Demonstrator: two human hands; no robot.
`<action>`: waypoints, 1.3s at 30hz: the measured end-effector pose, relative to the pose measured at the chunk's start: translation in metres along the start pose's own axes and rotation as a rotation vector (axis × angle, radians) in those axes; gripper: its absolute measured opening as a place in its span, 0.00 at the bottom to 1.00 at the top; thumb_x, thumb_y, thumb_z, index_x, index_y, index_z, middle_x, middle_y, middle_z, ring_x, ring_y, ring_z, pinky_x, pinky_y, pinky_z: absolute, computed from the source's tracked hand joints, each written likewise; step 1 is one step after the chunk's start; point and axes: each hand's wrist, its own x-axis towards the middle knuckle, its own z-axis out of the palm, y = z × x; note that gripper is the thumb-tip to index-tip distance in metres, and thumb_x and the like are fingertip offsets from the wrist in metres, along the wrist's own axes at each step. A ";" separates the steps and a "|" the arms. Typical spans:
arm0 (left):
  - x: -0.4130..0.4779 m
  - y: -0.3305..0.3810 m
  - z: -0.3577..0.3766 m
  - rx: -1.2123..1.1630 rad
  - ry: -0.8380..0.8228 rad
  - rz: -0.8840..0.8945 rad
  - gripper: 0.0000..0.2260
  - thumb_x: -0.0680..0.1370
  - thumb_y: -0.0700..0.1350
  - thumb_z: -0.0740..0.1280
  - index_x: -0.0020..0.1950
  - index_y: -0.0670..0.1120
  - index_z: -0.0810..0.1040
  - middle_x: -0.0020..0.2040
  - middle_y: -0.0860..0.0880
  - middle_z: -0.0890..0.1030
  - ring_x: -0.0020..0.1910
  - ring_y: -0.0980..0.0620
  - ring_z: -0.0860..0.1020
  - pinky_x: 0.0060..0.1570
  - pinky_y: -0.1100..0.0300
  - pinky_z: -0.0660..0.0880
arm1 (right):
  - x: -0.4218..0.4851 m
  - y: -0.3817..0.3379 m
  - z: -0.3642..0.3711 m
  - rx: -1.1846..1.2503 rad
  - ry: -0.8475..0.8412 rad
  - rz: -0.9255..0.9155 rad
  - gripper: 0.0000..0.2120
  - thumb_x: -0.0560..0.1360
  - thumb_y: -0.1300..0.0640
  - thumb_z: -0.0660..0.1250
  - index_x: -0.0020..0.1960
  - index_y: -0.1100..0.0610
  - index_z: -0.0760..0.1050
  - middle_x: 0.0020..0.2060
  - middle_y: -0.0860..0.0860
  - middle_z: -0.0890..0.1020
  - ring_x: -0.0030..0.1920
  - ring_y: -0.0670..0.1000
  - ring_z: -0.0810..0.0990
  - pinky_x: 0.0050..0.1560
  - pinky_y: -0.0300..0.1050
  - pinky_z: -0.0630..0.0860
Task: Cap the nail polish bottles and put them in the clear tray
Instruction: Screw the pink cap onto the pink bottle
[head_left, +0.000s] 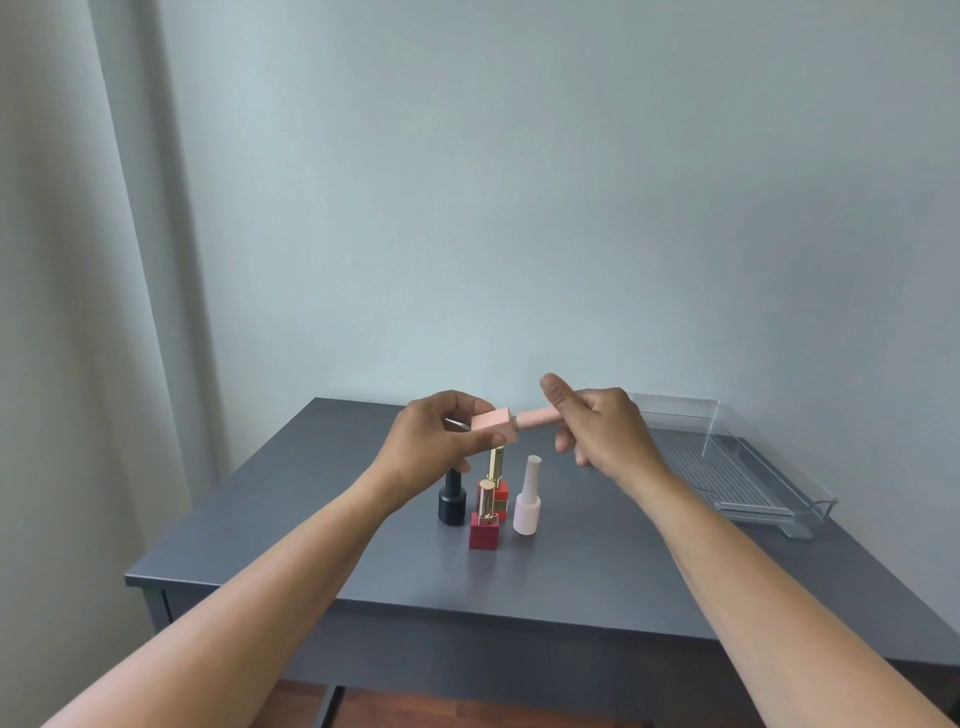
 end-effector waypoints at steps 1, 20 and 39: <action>0.000 -0.001 0.000 0.004 0.005 0.000 0.11 0.69 0.47 0.80 0.49 0.52 0.84 0.45 0.53 0.85 0.39 0.56 0.82 0.35 0.62 0.80 | -0.001 -0.001 0.000 0.021 -0.037 -0.011 0.25 0.74 0.35 0.63 0.40 0.56 0.82 0.25 0.49 0.81 0.21 0.47 0.71 0.23 0.36 0.69; 0.002 -0.002 -0.007 -0.014 0.013 0.036 0.12 0.67 0.50 0.80 0.47 0.53 0.84 0.44 0.55 0.86 0.43 0.50 0.84 0.36 0.60 0.81 | 0.004 -0.005 0.002 -0.075 -0.019 -0.001 0.32 0.72 0.30 0.62 0.31 0.58 0.78 0.20 0.53 0.78 0.19 0.45 0.72 0.25 0.37 0.67; 0.000 0.003 -0.003 -0.008 0.016 0.041 0.11 0.68 0.49 0.80 0.48 0.52 0.83 0.43 0.56 0.85 0.40 0.58 0.82 0.34 0.63 0.79 | 0.005 -0.001 -0.001 -0.042 -0.071 -0.067 0.22 0.77 0.40 0.63 0.38 0.58 0.79 0.26 0.50 0.82 0.23 0.45 0.70 0.31 0.42 0.68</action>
